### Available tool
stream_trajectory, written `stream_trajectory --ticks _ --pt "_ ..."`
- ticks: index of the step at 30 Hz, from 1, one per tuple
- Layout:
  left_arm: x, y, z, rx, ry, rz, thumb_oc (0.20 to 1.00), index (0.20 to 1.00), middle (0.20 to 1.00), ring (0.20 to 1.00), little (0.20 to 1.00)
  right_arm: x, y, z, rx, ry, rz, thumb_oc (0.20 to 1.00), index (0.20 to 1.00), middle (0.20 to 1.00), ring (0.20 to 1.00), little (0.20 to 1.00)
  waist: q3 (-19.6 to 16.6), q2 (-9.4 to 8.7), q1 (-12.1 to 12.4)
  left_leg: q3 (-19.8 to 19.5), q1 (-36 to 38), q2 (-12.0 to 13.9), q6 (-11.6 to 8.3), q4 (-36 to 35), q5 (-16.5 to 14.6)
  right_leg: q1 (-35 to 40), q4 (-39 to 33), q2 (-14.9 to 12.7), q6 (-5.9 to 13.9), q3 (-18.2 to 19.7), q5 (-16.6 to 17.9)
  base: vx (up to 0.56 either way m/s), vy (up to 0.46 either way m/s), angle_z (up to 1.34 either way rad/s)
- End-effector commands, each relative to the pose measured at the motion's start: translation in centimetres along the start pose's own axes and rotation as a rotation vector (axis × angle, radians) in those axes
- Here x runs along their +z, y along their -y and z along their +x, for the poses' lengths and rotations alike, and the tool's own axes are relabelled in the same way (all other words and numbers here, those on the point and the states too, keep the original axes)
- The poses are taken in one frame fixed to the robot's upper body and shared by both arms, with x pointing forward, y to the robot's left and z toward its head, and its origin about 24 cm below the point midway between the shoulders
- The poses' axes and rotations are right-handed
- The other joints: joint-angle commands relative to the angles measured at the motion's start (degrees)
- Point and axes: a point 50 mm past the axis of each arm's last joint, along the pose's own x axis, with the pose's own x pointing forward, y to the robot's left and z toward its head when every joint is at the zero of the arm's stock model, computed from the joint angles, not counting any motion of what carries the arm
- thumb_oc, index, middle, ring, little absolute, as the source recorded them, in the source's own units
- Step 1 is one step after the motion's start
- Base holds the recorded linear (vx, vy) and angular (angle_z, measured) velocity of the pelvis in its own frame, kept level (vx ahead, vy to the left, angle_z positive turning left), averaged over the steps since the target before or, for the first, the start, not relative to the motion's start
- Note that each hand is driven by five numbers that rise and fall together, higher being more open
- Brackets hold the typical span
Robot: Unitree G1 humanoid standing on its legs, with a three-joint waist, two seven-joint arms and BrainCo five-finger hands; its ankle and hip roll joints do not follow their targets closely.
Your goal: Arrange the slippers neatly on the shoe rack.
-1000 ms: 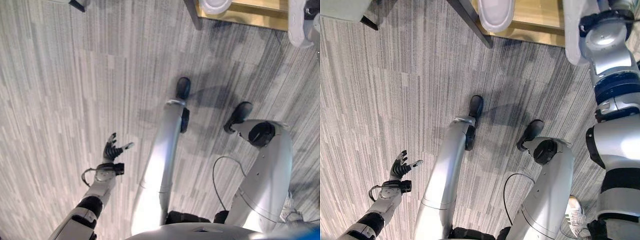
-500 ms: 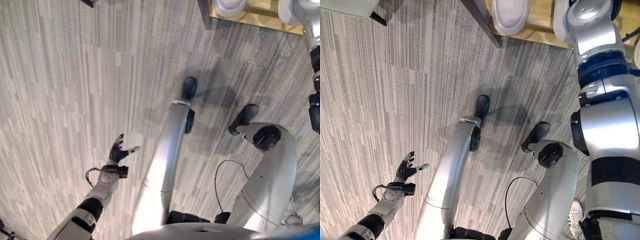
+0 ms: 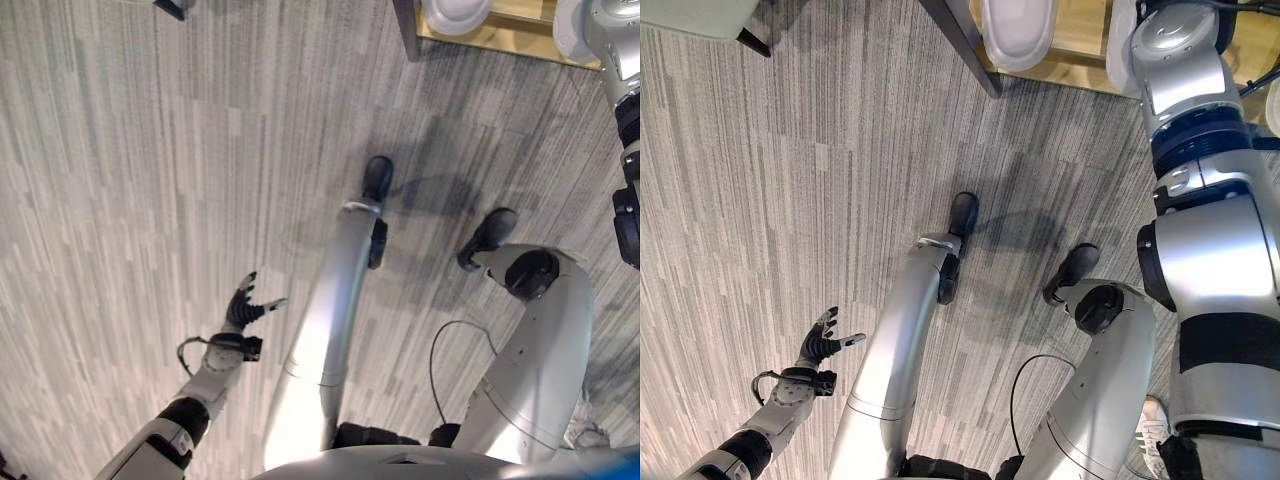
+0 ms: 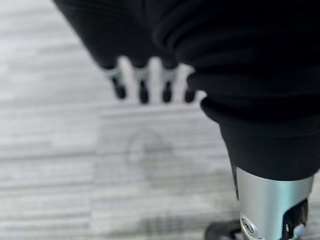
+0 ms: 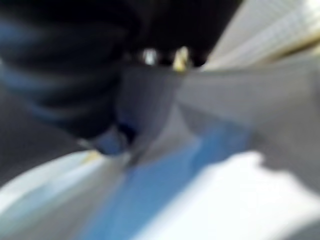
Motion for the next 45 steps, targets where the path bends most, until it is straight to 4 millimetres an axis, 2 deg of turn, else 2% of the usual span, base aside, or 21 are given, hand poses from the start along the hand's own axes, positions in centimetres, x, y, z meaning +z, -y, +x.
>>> stream_trajectory --ticks 1,3,4,5,13,17,20,23,26,27,28,31,32,35,40,42,45 --pt "-2.1 -1.6 -1.3 0.048 -0.059 0.053 1.0 1.0 1.0 1.0 1.0 2.8 0.7 0.5 -0.023 0.132 0.061 0.2 0.2 0.2 0.2 0.2 -0.11 1.69 0.21 0.02 3.14 0.54 0.5 0.62 -10.95 2.7 -4.34 2.56 2.22 3.2 0.78 0.0 0.0 0.0" --pt "-2.0 -1.5 -1.3 0.042 -0.051 0.054 1.0 1.0 1.0 1.0 1.0 2.8 0.4 0.3 -0.012 0.126 0.073 0.2 0.2 0.2 0.2 0.2 -0.11 1.64 0.18 0.18 3.14 0.6 0.51 1.03 -11.2 2.66 -4.06 2.76 2.14 3.3 0.65 0.0 0.0 0.0" --pt "-2.0 -1.5 -1.3 0.043 -0.052 0.051 1.0 1.0 1.0 1.0 1.0 2.7 0.2 0.1 -0.008 0.121 0.081 0.376 0.376 0.376 0.376 0.376 -0.11 1.67 0.18 0.27 3.14 0.69 0.52 1.35 -11.27 2.59 -3.73 2.8 2.07 3.31 0.57 0.02 -0.013 -0.03" --pt "-2.0 -1.6 -1.3 0.046 -0.057 0.054 1.0 1.0 1.0 1.0 1.0 2.9 -0.1 0.0 0.002 0.124 0.086 0.2 0.2 0.2 0.2 0.2 -0.11 1.68 0.22 0.28 3.14 0.73 0.52 1.84 -11.45 2.5 -3.1 2.94 1.98 3.42 0.38 0.03 -0.011 -0.03" --pt "-2.6 -2.1 -1.7 0.061 -0.076 0.044 1.0 1.0 1.0 1.0 1.0 2.9 -0.9 -0.7 0.034 0.125 0.098 0.2 0.2 0.2 0.2 0.2 -0.11 1.57 0.36 0.25 3.14 1.28 0.37 5.15 -13.21 1.85 0.29 3.22 1.52 4.02 -1.16 0.02 -0.014 0.0" --pt "-4.1 -3.5 -2.3 0.167 -0.151 -0.034 1.0 1.0 1.0 1.0 1.0 3.5 -1.0 -1.0 0.034 0.152 0.117 0.2 0.2 0.2 0.2 0.2 -0.11 1.43 0.26 0.27 3.14 1.73 0.66 9.9 -16.03 1.71 4.56 3.5 0.89 4.21 -3.28 0.06 -0.065 -0.02" --pt "-5.5 -4.5 -2.7 0.236 -0.223 -0.071 1.0 1.0 1.0 1.0 1.0 4.5 -0.8 -1.3 0.016 0.154 0.229 0.2 0.2 0.2 0.2 0.2 -0.11 1.11 0.0 0.14 3.14 2.22 0.64 14.59 -18.03 1.69 8.43 3.91 0.54 4.43 -5.04 0.08 -0.044 -0.04" --pt "-7.7 -6.2 -4.1 0.335 -0.33 -0.09 1.0 1.0 1.0 1.0 1.0 5.2 0.1 -1.2 0.001 0.19 0.294 0.2 0.2 0.2 0.2 0.2 -0.11 0.42 -0.34 -0.11 3.14 2.98 0.89 21.48 -21.6 1.69 14.33 4.76 -0.2 4.93 -7.7 0.12 -0.075 -0.09" --pt "-8.9 -7.7 -5.1 0.398 -0.386 -0.083 1.0 1.0 1.0 1.0 1.0 5.1 0.3 -1.2 0.005 0.209 0.286 0.2 0.2 0.2 0.2 0.2 -0.11 0.02 -0.4 -0.07 3.14 3.97 1.03 25.83 -23.92 1.69 17.85 5.14 -0.98 5.07 -9.99 0.08 -0.059 -0.1" --pt "-9.7 -8.4 -5.8 0.438 -0.425 -0.089 1.0 1.0 1.0 1.0 1.0 4.7 0.5 -1.1 0.002 0.199 0.278 0.2 0.2 0.2 0.2 0.2 -0.11 -0.02 -0.4 -0.22 3.14 4.29 1.23 27.88 -25.0 1.69 19.79 5.35 -1.37 5.1 -10.96 0.12 -0.063 -0.15" --pt "-10.6 -10.2 -7.0 0.517 -0.481 -0.085 1.0 1.0 1.0 1.0 1.0 4.8 0.2 -1.3 0.017 0.201 0.283 0.2 0.2 0.2 0.2 0.2 -0.11 0.11 -0.4 -1.03 3.14 4.47 1.34 31.34 -26.44 1.69 22.55 5.63 -1.51 5.13 -11.82 0.1 -0.042 -0.15" --pt "-11.5 -11.4 -8.1 0.581 -0.536 -0.101 1.0 1.0 1.0 1.0 1.0 4.8 -0.2 -1.7 0.044 0.206 0.262 0.2 0.2 0.2 0.2 0.2 -0.11 0.23 -0.41 -2.15 3.14 4.62 1.21 34.33 -27.48 1.69 25.25 6.06 -1.87 5.59 -12.89 0.06 0.004 -0.18" --pt "-12.3 -12.2 -9.3 0.625 -0.586 -0.104 1.0 1.0 1.0 1.0 1.0 4.5 -0.5 -1.9 0.069 0.215 0.207 0.2 0.2 0.2 0.2 0.2 -0.11 0.39 -0.6 -3.27 3.14 4.56 1.3 36.72 -28.5 1.69 27.26 6.34 -2.21 5.78 -13.71 0.03 -0.001 -0.16" --pt "-12.6 -12.7 -9.8 0.65 -0.608 -0.103 1.0 1.0 1.0 1.0 1.0 3.8 -1.2 -2.5 0.095 0.189 0.183 0.2 0.2 0.2 0.2 0.2 -0.11 0.77 -0.67 -4.11 3.14 4.8 1.38 38.52 -29.07 1.69 29.09 6.67 -2.63 6.07 -14.19 0.02 0.0 -0.1" --pt "-12.4 -12.8 -9.7 0.656 -0.595 -0.106 1.0 1.0 1.0 1.0 1.0 2.8 -1.7 -3.0 0.111 0.16 0.151 0.2 0.2 0.2 0.2 0.2 -0.11 1.17 -0.74 -4.86 3.14 4.87 1.13 40.43 -29.36 1.69 30.7 6.76 -2.68 6.33 -14.28 0.0 0.0 -0.01" --pt "-12.3 -12.2 -9.4 0.635 -0.577 -0.118 1.0 1.0 1.0 1.0 1.0 0.8 -1.9 -3.0 0.135 0.105 0.063 0.2 0.2 0.2 0.2 0.2 -0.11 1.75 -0.31 -5.25 3.14 4.76 1.28 42.43 -30.47 1.69 32.66 6.97 -3.08 6.85 -15.12 0.01 -0.006 -0.05" --pt "-12.3 -12.0 -9.3 0.628 -0.569 -0.132 1.0 1.0 1.0 1.0 1.0 -0.1 -2.2 -3.1 0.148 0.071 0.04 0.2 0.2 0.2 0.2 0.2 -0.11 1.88 -0.09 -5.37 3.14 4.87 1.24 42.44 -30.56 1.69 32.93 7.0 -3.28 7.06 -15.31 0.0 -0.002 0.01"
